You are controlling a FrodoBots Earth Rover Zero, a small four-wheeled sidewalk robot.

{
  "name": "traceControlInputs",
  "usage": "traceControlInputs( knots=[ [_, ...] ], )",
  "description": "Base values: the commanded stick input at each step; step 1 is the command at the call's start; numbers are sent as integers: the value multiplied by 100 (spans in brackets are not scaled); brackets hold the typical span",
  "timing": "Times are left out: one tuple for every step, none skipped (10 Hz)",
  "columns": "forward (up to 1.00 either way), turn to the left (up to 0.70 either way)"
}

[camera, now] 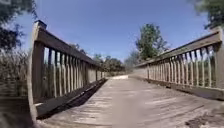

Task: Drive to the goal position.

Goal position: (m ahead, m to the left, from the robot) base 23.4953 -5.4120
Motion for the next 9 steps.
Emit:
traceControlInputs(
  knots=[
    [45, 2],
    [45, 2],
    [45, 2],
    [45, 2],
    [45, 2],
    [45, 2],
    [45, 2],
    [45, 2],
    [45, 2]
  ],
)
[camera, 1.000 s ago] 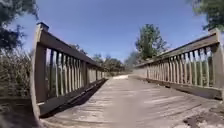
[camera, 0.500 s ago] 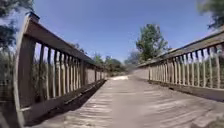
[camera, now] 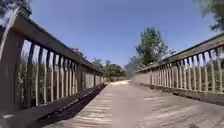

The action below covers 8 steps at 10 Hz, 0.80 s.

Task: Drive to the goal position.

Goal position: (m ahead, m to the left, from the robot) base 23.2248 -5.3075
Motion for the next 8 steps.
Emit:
traceControlInputs(
  knots=[
    [45, 2],
    [45, 2],
    [45, 2],
    [45, 2],
    [45, 2],
    [45, 2],
    [45, 2],
    [45, 2]
  ],
)
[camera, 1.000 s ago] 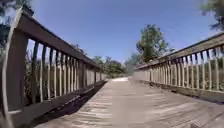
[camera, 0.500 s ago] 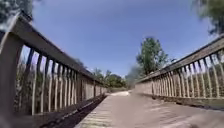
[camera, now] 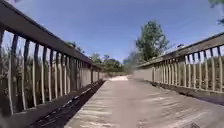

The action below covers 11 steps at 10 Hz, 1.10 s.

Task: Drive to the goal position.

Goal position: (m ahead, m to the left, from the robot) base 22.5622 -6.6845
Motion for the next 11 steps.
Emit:
traceControlInputs(
  knots=[
    [45, 2],
    [45, 2],
    [45, 2],
    [45, 2],
    [45, 2],
    [45, 2],
    [45, 2],
    [45, 2],
    [45, 2],
    [45, 2],
    [45, 2]
  ],
)
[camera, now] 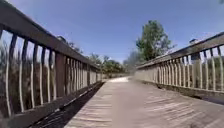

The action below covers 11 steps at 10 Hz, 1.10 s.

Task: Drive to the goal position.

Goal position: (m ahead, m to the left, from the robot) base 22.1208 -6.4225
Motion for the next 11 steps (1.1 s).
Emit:
traceControlInputs(
  knots=[
    [45, 2],
    [45, 2],
    [45, 2],
    [45, 2],
    [45, 2],
    [45, 2],
    [45, 2],
    [45, 2],
    [45, 2],
    [45, 2],
    [45, 2]
  ],
)
